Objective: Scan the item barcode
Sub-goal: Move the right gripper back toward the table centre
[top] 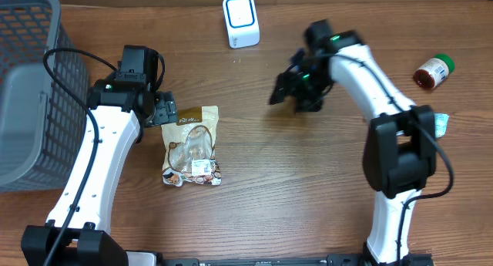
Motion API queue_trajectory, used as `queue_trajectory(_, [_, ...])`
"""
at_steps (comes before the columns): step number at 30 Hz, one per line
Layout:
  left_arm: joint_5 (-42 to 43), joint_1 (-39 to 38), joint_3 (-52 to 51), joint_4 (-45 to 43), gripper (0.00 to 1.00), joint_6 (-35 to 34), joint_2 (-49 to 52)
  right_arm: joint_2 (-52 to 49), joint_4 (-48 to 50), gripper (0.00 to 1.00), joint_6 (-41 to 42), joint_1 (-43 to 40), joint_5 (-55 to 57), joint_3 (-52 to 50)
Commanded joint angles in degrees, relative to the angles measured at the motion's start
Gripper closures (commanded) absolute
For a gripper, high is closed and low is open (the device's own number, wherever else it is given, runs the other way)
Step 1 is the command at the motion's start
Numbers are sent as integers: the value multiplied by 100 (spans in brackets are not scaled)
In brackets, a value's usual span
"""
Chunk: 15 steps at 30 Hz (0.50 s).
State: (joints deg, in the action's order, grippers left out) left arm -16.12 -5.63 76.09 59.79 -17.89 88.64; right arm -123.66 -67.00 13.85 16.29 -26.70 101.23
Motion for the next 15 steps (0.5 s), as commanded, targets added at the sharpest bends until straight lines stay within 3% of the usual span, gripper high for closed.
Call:
queue_trajectory(1, [-37, -7, 13, -11, 0, 7, 17, 20, 450, 21, 402, 463, 131, -358])
queue_trajectory(6, [-37, -7, 13, -11, 0, 7, 17, 20, 984, 12, 837, 868, 807, -704])
queue_trajectory(9, [-37, -7, 13, -11, 0, 7, 17, 20, 1167, 0, 905, 1029, 892, -861])
queue_trajectory(15, [-37, -7, 13, -11, 0, 7, 17, 20, 1193, 0, 890, 1108, 890, -894])
